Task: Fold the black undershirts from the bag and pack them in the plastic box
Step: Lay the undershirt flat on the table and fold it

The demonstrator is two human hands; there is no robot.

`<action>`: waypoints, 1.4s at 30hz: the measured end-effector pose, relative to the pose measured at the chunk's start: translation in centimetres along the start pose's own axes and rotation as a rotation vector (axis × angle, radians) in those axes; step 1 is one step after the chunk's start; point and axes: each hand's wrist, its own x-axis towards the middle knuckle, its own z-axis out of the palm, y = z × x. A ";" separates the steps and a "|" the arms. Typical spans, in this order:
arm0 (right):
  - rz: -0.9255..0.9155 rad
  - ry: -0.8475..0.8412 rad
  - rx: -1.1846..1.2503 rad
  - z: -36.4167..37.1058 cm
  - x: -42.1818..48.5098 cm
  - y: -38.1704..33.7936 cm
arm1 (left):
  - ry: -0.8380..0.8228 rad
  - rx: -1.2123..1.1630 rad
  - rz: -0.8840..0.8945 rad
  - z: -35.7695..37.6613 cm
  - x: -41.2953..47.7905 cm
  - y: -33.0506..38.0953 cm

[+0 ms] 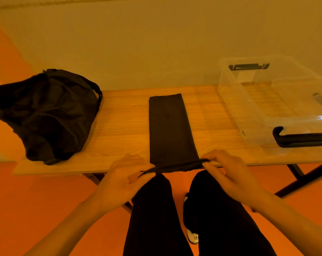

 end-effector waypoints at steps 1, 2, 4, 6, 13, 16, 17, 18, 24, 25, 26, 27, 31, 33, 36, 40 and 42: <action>0.021 0.031 0.048 -0.1 0.9 -0.5 | 0.029 -0.061 -0.061 -0.3 0.7 0.4; 0.043 0.063 0.101 -0.1 1.8 -0.9 | 0.066 -0.112 -0.124 -0.4 1.5 0.6; 0.094 0.129 0.191 -0.1 3.7 -1.4 | 0.138 -0.183 -0.242 -0.6 3.3 0.6; 0.189 0.189 0.234 0.2 5.8 -1.0 | 0.203 -0.220 -0.352 -0.4 5.3 0.2; 0.621 0.134 0.217 2.1 12.2 3.1 | 0.185 -0.108 -0.676 1.6 10.5 -5.2; 0.688 0.069 0.106 3.0 13.0 4.6 | 0.144 0.004 -0.720 2.3 11.0 -6.8; 0.682 0.064 0.036 3.1 13.1 4.9 | 0.145 0.044 -0.725 2.4 11.1 -7.1; 0.674 0.066 -0.015 3.2 13.2 5.1 | 0.147 0.072 -0.727 2.4 11.3 -7.2; 0.636 0.037 -0.079 2.5 12.4 4.4 | 0.095 0.019 -0.800 1.6 11.7 -6.9; 0.631 0.052 -0.059 2.3 11.9 4.3 | 0.101 0.013 -0.798 1.4 11.5 -7.0; 0.624 0.056 -0.047 2.2 11.5 4.1 | 0.102 -0.013 -0.797 1.2 11.2 -7.0; 0.624 0.052 -0.040 2.1 11.2 4.1 | 0.091 -0.046 -0.804 1.1 11.0 -6.9; 0.583 0.090 -0.084 2.5 11.7 4.1 | 0.049 0.073 -0.730 1.5 11.3 -6.6; 0.526 0.074 -0.141 2.7 12.5 4.0 | 0.024 0.125 -0.670 1.7 11.5 -6.8; 0.465 -0.050 -0.253 2.9 13.5 4.3 | 0.022 0.185 -0.603 1.7 11.5 -7.6; 0.467 -0.052 -0.255 2.9 13.9 4.8 | 0.066 0.149 -0.600 1.8 11.5 -8.2; 0.468 -0.035 -0.256 3.0 13.8 4.9 | 0.092 0.106 -0.624 1.8 11.5 -8.4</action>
